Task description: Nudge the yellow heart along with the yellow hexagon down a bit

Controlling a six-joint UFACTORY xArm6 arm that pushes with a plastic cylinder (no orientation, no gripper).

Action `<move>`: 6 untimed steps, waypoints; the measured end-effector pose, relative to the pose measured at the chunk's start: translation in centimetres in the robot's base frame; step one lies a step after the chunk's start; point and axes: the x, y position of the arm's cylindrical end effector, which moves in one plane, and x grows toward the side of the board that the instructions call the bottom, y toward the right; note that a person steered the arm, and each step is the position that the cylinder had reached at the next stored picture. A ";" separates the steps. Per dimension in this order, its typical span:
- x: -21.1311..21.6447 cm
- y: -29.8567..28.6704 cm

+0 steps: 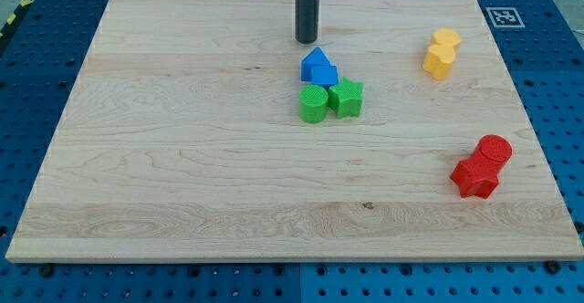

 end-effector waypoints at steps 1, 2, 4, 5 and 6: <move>0.0 5.7; 0.0 13.7; 0.0 18.9; 0.5 19.3; 2.0 20.1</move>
